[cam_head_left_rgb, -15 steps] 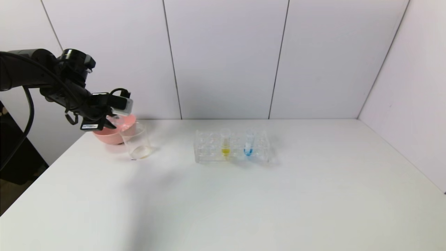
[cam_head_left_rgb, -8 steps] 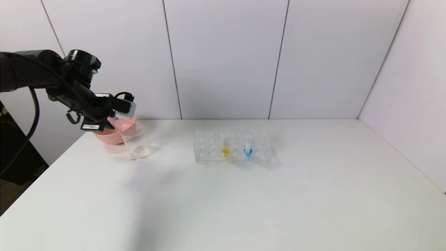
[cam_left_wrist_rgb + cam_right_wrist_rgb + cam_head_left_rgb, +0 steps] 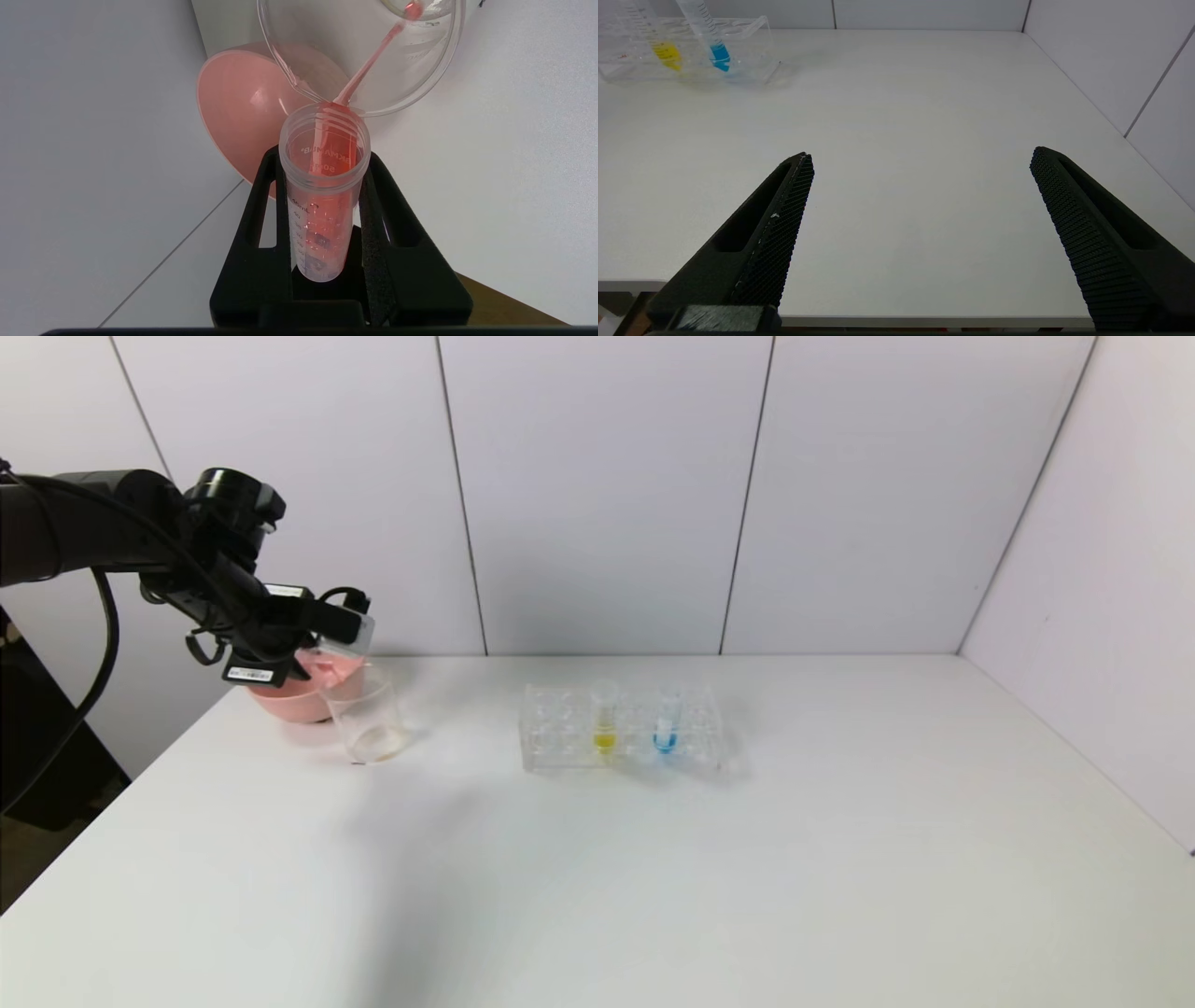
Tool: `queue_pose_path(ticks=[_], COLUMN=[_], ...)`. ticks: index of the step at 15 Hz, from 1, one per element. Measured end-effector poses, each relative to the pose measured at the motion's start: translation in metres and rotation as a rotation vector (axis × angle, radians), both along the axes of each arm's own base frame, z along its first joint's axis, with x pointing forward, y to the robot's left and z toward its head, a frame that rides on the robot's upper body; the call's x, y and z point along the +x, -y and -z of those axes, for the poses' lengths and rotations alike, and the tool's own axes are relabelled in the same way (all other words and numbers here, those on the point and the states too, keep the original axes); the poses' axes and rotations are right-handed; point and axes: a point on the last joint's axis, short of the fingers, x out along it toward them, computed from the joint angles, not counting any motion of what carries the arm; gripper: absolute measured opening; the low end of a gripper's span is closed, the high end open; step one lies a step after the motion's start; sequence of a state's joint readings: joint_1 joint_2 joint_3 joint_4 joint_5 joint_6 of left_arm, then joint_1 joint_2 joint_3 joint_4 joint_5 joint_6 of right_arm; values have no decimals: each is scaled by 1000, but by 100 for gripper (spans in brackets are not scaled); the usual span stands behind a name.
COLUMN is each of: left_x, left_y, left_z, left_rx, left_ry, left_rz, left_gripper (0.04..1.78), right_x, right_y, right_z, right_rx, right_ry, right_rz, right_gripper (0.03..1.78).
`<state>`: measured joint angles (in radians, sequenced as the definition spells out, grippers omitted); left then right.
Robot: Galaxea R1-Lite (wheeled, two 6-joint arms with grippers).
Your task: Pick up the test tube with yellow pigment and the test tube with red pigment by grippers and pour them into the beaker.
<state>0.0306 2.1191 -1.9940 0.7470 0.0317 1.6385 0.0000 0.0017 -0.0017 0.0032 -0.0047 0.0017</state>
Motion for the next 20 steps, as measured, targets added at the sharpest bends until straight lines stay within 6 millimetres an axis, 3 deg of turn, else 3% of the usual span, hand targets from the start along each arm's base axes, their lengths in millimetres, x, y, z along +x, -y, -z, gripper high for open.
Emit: queue_pose_path(ticks=[20], left_x=[2], left_y=[9], left_z=[0], left_rx=[33], left_ry=[9], left_rz=[-4], left_gripper=[44], right_x=[0], right_y=[0], right_z=[0], right_rx=[0], right_ry=[0], right_rz=[0], right_gripper=[170])
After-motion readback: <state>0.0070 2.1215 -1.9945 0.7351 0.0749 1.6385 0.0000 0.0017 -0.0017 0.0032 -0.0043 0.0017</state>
